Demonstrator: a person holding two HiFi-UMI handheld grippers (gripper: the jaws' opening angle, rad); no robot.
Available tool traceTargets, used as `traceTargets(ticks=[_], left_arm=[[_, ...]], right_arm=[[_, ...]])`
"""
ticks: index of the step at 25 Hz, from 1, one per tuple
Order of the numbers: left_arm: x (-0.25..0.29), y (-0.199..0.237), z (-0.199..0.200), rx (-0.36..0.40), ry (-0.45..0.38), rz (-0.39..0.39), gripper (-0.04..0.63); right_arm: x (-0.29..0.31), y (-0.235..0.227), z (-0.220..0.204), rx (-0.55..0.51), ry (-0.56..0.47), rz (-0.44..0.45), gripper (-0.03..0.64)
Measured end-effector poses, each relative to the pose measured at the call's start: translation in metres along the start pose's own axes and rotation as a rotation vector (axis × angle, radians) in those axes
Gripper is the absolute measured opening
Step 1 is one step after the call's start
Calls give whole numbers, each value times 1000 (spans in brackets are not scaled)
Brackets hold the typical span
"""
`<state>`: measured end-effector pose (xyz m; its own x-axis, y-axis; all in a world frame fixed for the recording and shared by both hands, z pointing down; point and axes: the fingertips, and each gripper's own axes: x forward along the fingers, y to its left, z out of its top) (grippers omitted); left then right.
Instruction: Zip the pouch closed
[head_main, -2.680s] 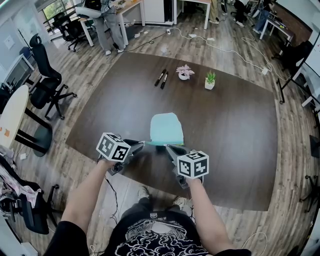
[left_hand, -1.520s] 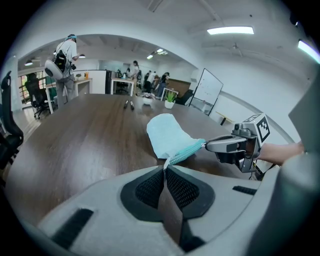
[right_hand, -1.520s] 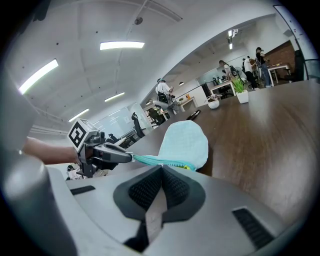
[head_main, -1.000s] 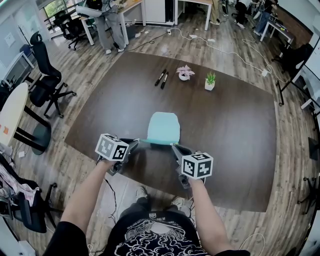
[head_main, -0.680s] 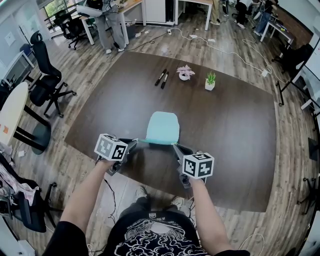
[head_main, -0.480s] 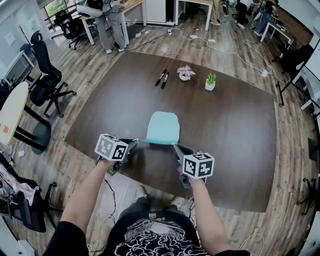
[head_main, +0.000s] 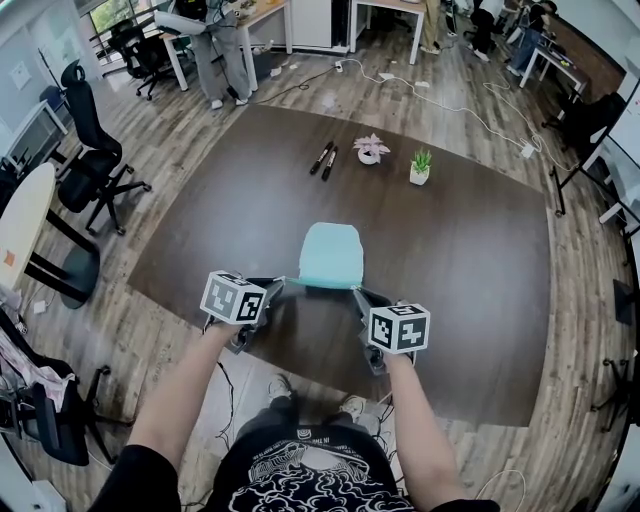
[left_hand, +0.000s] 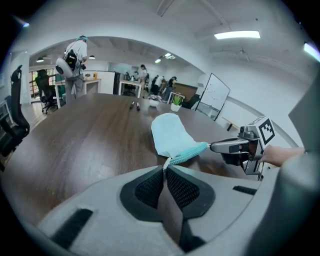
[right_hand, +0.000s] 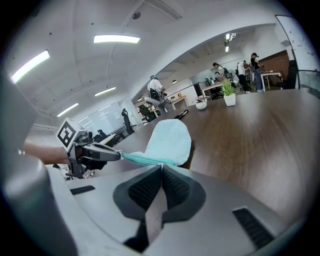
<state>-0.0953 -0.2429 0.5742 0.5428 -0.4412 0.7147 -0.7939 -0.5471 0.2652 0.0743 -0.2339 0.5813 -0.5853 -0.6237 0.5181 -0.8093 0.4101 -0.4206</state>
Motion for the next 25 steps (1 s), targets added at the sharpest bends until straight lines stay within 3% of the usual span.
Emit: traceTargets(ticks=[6, 16, 19, 21, 25], left_arm=[[6, -2, -9, -19, 11, 5, 25], [13, -6, -27, 14, 70, -4, 26], [16, -7, -31, 19, 82, -13, 43], [16, -7, -33, 17, 82, -19, 84], [10, -4, -26, -9, 43, -13, 86]], right_arm=[[0, -3, -8, -98, 54, -57, 3], [2, -8, -16, -105, 86, -105, 14], [3, -8, -18, -102, 97, -102, 66], [2, -8, -19, -103, 101, -109, 66], [-2, -10, -16, -93, 86, -130, 66]])
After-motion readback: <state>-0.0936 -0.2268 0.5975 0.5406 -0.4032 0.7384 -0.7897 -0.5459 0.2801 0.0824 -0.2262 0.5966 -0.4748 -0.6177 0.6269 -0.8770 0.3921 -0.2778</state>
